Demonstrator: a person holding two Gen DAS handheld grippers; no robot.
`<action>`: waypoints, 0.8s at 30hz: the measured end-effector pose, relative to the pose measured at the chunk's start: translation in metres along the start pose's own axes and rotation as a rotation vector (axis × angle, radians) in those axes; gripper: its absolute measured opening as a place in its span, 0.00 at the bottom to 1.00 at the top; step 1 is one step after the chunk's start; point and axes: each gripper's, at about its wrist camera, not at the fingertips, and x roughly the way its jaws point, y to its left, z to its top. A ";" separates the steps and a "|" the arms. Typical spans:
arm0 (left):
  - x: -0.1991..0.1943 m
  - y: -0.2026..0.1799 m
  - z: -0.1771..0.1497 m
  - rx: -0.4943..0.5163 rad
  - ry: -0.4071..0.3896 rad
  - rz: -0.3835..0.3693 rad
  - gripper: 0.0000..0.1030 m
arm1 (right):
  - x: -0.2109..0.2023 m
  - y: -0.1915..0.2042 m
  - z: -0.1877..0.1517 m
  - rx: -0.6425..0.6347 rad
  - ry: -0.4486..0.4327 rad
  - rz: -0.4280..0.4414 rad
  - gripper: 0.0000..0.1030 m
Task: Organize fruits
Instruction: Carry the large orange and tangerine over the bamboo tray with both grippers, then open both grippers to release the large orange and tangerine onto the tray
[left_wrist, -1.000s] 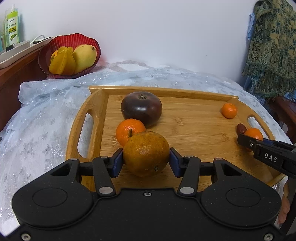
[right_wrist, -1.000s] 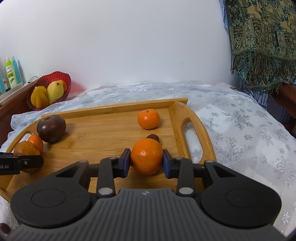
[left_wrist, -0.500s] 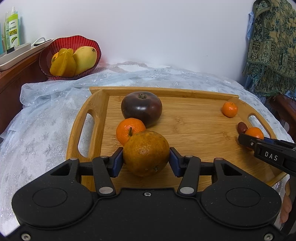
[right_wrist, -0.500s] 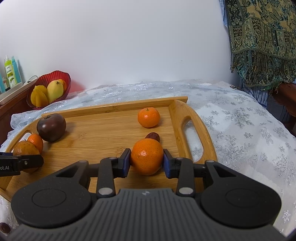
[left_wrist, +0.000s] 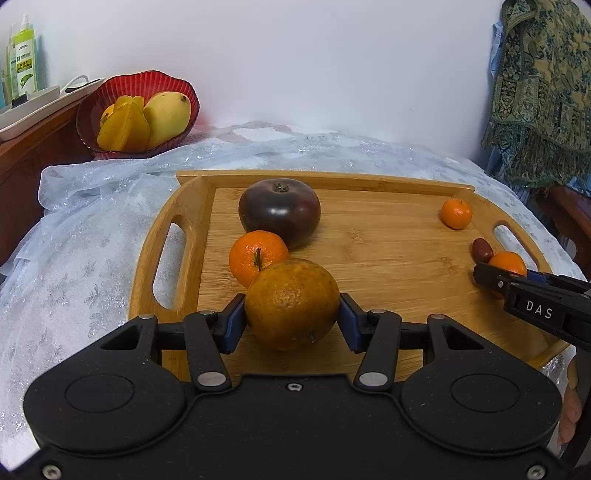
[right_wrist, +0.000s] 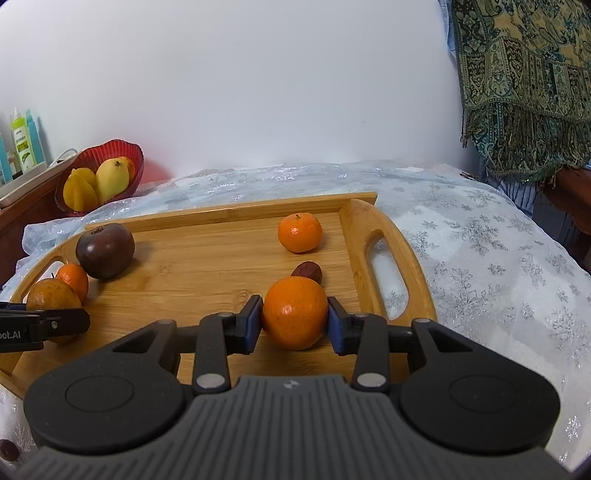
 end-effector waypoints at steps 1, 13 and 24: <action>0.000 0.000 0.000 0.000 0.000 0.000 0.48 | 0.000 0.000 0.000 0.000 -0.001 0.000 0.56; 0.001 0.000 -0.004 0.000 0.007 -0.001 0.59 | -0.001 0.000 -0.001 -0.001 -0.001 -0.001 0.65; -0.002 -0.002 -0.007 0.016 -0.006 0.012 0.69 | -0.003 0.002 -0.003 -0.009 -0.004 -0.008 0.78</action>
